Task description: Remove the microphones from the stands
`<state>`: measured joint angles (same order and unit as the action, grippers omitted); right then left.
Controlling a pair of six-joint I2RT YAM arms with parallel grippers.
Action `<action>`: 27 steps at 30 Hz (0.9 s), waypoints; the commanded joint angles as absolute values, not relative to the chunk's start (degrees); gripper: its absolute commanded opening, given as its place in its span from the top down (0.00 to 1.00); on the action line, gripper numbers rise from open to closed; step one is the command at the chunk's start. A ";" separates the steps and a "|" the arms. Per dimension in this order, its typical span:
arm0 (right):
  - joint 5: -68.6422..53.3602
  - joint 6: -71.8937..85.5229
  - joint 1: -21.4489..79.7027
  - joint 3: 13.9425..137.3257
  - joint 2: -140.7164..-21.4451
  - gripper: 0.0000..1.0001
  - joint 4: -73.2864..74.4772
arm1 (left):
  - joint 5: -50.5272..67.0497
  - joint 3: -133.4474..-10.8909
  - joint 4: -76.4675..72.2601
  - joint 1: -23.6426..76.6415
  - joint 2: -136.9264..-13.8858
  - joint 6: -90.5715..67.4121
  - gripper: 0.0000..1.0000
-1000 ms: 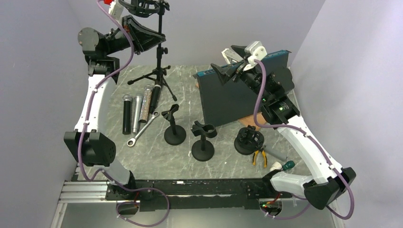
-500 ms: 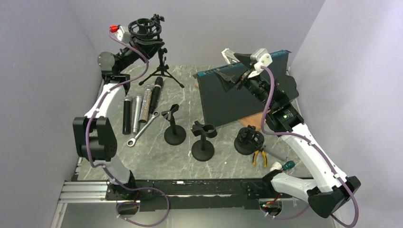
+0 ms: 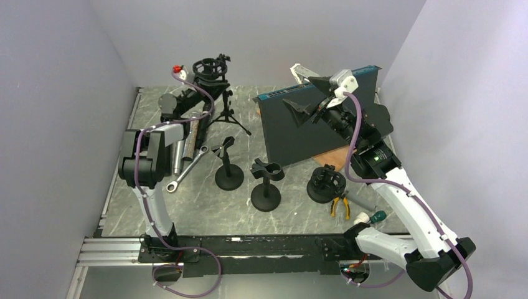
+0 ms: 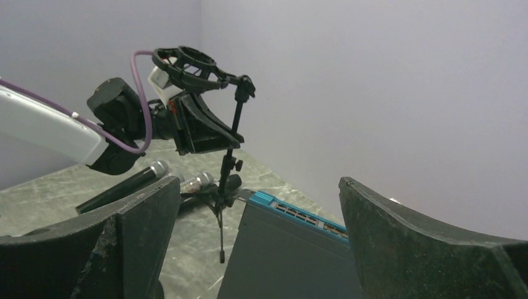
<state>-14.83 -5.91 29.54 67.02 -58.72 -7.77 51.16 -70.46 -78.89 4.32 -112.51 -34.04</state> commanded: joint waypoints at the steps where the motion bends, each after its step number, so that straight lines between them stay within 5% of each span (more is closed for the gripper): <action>1: -14.06 -4.52 29.32 66.45 -57.06 0.00 -8.18 | 50.68 -69.24 -88.82 6.59 -112.88 -32.39 1.00; 16: -15.21 -3.52 29.36 67.03 -57.10 0.00 -7.74 | 47.16 -65.34 -95.22 9.14 -119.09 -34.08 0.99; 27: -16.56 -2.02 29.35 66.02 -58.07 0.00 -9.66 | 45.39 -56.45 -95.27 9.14 -115.53 -32.18 0.51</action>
